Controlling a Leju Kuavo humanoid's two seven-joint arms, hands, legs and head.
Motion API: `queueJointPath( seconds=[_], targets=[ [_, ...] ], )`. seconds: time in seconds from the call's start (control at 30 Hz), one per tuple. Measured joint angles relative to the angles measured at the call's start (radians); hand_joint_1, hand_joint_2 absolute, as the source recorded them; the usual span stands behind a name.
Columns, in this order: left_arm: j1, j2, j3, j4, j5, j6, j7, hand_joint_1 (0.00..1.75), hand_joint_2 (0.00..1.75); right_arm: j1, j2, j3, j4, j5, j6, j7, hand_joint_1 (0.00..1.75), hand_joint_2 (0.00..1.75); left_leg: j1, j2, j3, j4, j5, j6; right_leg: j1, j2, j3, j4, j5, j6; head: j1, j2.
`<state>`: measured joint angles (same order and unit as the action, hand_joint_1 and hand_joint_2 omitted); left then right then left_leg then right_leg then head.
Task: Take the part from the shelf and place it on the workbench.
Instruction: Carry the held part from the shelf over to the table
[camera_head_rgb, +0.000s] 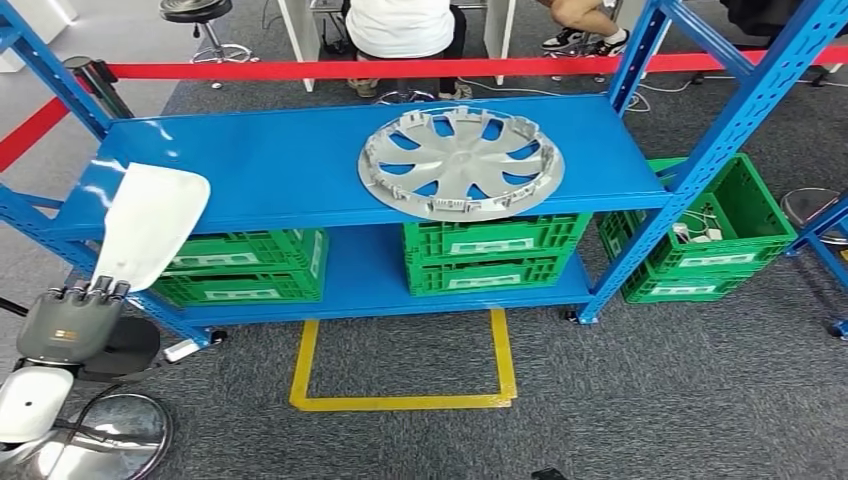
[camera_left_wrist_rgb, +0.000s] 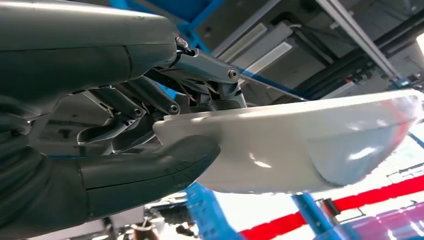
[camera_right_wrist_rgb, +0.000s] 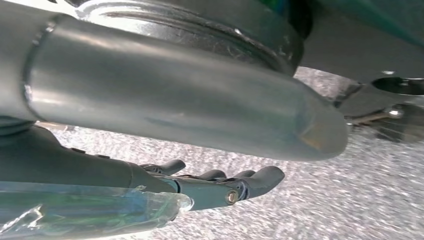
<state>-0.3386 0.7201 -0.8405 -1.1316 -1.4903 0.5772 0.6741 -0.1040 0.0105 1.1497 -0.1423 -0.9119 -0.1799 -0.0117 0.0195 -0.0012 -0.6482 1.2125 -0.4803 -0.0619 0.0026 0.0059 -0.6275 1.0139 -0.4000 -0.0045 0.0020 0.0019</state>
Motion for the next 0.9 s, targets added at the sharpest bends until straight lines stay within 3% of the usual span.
queueJointPath(
  seconds=[0.03, 0.1, 0.13, 0.2, 0.23, 0.27, 0.3, 0.37, 0.4, 0.43, 0.47, 0.5, 0.53, 0.6, 0.63, 0.7, 0.73, 0.77, 0.87, 0.9],
  targets=[
    [0.005, 0.004, 0.007, -0.005, 0.0, 0.0, 0.0, 1.75, 1.75, -0.001, 0.001, 0.001, 0.0, 0.001, 0.0, 0.0, 0.0, 0.0, 0.003, 0.0, 0.055, -0.067, 0.009, -0.002, 0.001, 0.001, -0.011, 0.001, 0.009, 0.004, 0.0, 0.0],
    [0.014, 0.01, 0.023, -0.018, 0.0, 0.0, 0.0, 1.75, 1.75, -0.002, 0.001, 0.002, 0.0, 0.004, -0.001, 0.001, 0.0, 0.0, 0.003, -0.002, 0.143, -0.193, -0.005, 0.006, 0.003, 0.002, -0.027, 0.005, 0.028, 0.016, 0.001, 0.0],
    [0.018, 0.013, 0.028, -0.022, 0.0, 0.0, 0.0, 1.75, 1.75, -0.001, 0.002, 0.003, 0.0, 0.005, -0.001, 0.001, 0.0, 0.0, -0.001, -0.003, 0.161, -0.226, -0.014, 0.015, 0.003, 0.002, -0.032, 0.004, 0.038, 0.022, 0.002, 0.0],
    [0.028, 0.018, 0.034, -0.027, 0.0, 0.0, 0.0, 1.75, 1.75, 0.003, 0.003, 0.003, 0.0, 0.005, -0.002, 0.003, 0.0, 0.0, -0.007, -0.002, 0.151, -0.239, -0.004, 0.038, -0.004, 0.002, -0.04, 0.001, 0.053, 0.034, 0.001, 0.0],
    [0.033, 0.02, 0.037, -0.028, 0.0, 0.0, 0.0, 1.75, 1.75, 0.007, 0.004, 0.004, 0.0, 0.006, -0.002, 0.004, 0.0, 0.0, -0.009, 0.0, 0.143, -0.24, 0.005, 0.048, -0.007, 0.002, -0.048, 0.008, 0.04, 0.039, 0.001, 0.0],
    [0.04, 0.023, 0.042, -0.031, 0.0, 0.0, 0.0, 1.75, 1.75, 0.009, 0.005, 0.004, 0.0, 0.008, -0.003, 0.006, 0.0, 0.0, -0.009, 0.001, 0.133, -0.24, 0.016, 0.057, -0.009, 0.002, -0.06, 0.033, 0.007, 0.043, 0.002, 0.0],
    [0.049, 0.026, 0.049, -0.034, 0.0, 0.0, 0.0, 1.75, 1.75, 0.011, 0.006, 0.006, 0.0, 0.01, -0.004, 0.008, 0.0, 0.0, -0.01, 0.002, 0.121, -0.241, 0.026, 0.062, -0.01, 0.001, -0.075, 0.08, -0.043, 0.045, 0.003, 0.0],
    [0.072, 0.034, 0.067, -0.043, 0.0, 0.002, 0.0, 1.75, 1.75, 0.01, 0.009, 0.01, 0.0, 0.014, -0.008, 0.011, 0.0, 0.0, -0.014, 0.003, 0.094, -0.24, 0.049, 0.067, -0.009, 0.001, -0.103, 0.21, -0.142, 0.047, 0.006, 0.0],
    [0.085, 0.037, 0.076, -0.045, 0.0, 0.004, 0.0, 1.75, 1.75, 0.008, 0.01, 0.013, 0.0, 0.016, -0.01, 0.012, 0.0, 0.0, -0.016, 0.004, 0.078, -0.24, 0.061, 0.068, -0.008, 0.001, -0.107, 0.265, -0.161, 0.046, 0.007, 0.0],
    [0.098, 0.04, 0.084, -0.048, 0.0, 0.006, 0.0, 1.75, 1.75, 0.007, 0.011, 0.014, 0.0, 0.017, -0.011, 0.013, 0.0, 0.0, -0.018, 0.004, 0.063, -0.239, 0.073, 0.068, -0.007, 0.001, -0.098, 0.291, -0.156, 0.043, 0.007, 0.0],
    [0.111, 0.043, 0.092, -0.049, 0.0, 0.008, 0.0, 1.75, 1.75, 0.006, 0.011, 0.015, 0.0, 0.018, -0.012, 0.014, 0.0, 0.0, -0.019, 0.005, 0.048, -0.238, 0.084, 0.067, -0.004, 0.001, -0.072, 0.284, -0.132, 0.04, 0.007, 0.0],
    [0.123, 0.046, 0.099, -0.051, 0.0, 0.011, 0.0, 1.75, 1.75, 0.006, 0.011, 0.017, 0.0, 0.018, -0.014, 0.015, 0.0, 0.0, -0.019, 0.004, 0.034, -0.238, 0.096, 0.066, -0.002, 0.001, -0.029, 0.244, -0.104, 0.036, 0.007, 0.0],
    [0.133, 0.048, 0.108, -0.053, 0.0, 0.014, 0.0, 1.75, 1.75, 0.005, 0.011, 0.018, 0.0, 0.019, -0.016, 0.015, 0.0, 0.0, -0.02, 0.004, 0.022, -0.237, 0.106, 0.063, 0.001, 0.001, 0.024, 0.178, -0.094, 0.031, 0.007, 0.0],
    [0.149, 0.053, 0.124, -0.057, 0.0, 0.02, 0.0, 1.75, 1.75, 0.001, 0.012, 0.02, 0.0, 0.018, -0.019, 0.014, 0.0, 0.0, -0.02, 0.003, 0.007, -0.236, 0.126, 0.054, 0.006, 0.002, 0.122, 0.037, -0.112, 0.024, 0.006, 0.0],
    [0.153, 0.055, 0.129, -0.059, 0.0, 0.024, 0.0, 1.75, 1.75, -0.002, 0.012, 0.02, 0.0, 0.018, -0.02, 0.013, 0.0, 0.0, -0.02, 0.003, 0.004, -0.237, 0.136, 0.048, 0.009, 0.002, 0.143, -0.003, -0.127, 0.021, 0.006, 0.0],
    [0.159, 0.057, 0.135, -0.061, 0.0, 0.029, 0.0, 1.75, 1.75, -0.002, 0.014, 0.02, 0.0, 0.014, -0.022, 0.01, 0.0, 0.0, -0.016, 0.003, 0.001, -0.239, 0.152, 0.036, 0.012, 0.002, 0.14, -0.019, -0.121, 0.01, 0.007, 0.0],
    [0.163, 0.058, 0.136, -0.061, 0.0, 0.031, 0.0, 1.75, 1.75, -0.001, 0.014, 0.02, 0.0, 0.013, -0.023, 0.01, 0.0, 0.0, -0.014, 0.003, -0.003, -0.234, 0.142, 0.03, 0.012, 0.001, 0.134, -0.02, -0.111, 0.002, 0.007, 0.0],
    [0.167, 0.059, 0.138, -0.062, 0.0, 0.031, 0.0, 1.75, 1.75, -0.001, 0.014, 0.02, 0.0, 0.011, -0.023, 0.01, 0.0, 0.0, -0.012, 0.003, -0.011, -0.215, 0.113, 0.024, 0.011, -0.001, 0.126, -0.021, -0.099, -0.006, 0.005, 0.0],
    [0.176, 0.058, 0.145, -0.062, 0.0, 0.033, 0.0, 1.75, 1.75, 0.0, 0.015, 0.02, 0.0, 0.009, -0.022, 0.01, 0.0, 0.0, -0.01, 0.002, -0.054, -0.053, -0.039, 0.011, 0.009, -0.003, 0.089, -0.022, -0.058, -0.018, 0.001, 0.0],
    [0.179, 0.057, 0.146, -0.062, 0.0, 0.033, 0.0, 1.75, 1.75, 0.0, 0.015, 0.02, 0.0, 0.008, -0.022, 0.01, 0.0, 0.0, -0.009, 0.002, -0.063, 0.007, -0.064, 0.007, 0.01, -0.003, 0.072, -0.021, -0.045, -0.018, 0.001, 0.0]
  ],
)
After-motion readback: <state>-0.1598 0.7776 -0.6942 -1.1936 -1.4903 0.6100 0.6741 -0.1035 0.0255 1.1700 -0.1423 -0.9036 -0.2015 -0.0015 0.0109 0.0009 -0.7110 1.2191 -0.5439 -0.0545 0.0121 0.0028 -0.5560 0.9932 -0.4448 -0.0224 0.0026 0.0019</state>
